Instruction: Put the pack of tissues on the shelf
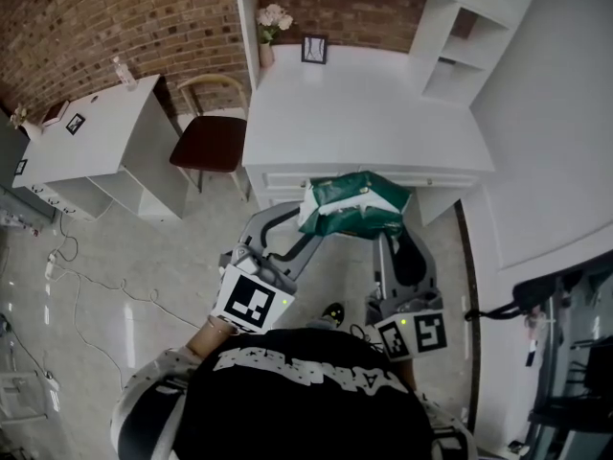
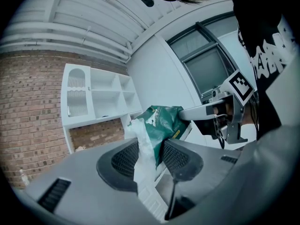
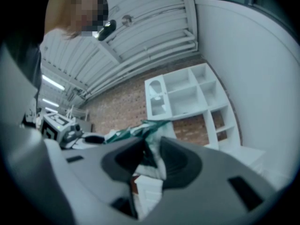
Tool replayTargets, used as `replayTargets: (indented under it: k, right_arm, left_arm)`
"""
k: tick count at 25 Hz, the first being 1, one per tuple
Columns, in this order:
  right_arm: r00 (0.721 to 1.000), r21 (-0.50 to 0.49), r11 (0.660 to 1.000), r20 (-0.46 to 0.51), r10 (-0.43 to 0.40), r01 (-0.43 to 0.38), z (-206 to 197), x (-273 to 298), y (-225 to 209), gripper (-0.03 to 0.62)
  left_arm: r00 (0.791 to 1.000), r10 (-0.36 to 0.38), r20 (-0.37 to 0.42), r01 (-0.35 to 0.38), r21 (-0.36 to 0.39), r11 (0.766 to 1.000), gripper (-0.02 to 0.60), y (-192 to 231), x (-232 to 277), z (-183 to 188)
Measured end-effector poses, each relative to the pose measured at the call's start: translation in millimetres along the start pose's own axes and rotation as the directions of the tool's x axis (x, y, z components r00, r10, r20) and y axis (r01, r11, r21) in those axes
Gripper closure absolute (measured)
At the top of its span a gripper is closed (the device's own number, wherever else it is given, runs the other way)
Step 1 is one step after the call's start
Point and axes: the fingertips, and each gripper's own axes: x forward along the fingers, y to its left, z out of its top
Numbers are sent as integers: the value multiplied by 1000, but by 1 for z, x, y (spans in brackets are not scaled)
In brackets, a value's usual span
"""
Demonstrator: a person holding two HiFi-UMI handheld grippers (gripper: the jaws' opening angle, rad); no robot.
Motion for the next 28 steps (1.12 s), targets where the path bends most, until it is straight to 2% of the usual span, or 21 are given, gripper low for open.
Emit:
replayTargets:
  k: [5,12,18,28]
  right_arm:
    - [1000,-23,1000,1,-3,3,6,3,-12,461]
    - [1000,-38,999,-8,-3,3,18,17,-64,461]
    - [999,-36,999,-8,31,-32,12,22,-106,461]
    - [999,-30,999,-9,42,-42,17,16,-115,462]
  left_arm:
    - [1000,3,18,-3,-9,1000,407,0,14,4]
    - [1000,6,20,-6,-40,999,407,-4,68,11]
    - [999,36,0,-36,-56,998,408,-16,107,7]
    - [999,35,-16,-36,-82,996,408,-23,112,13]
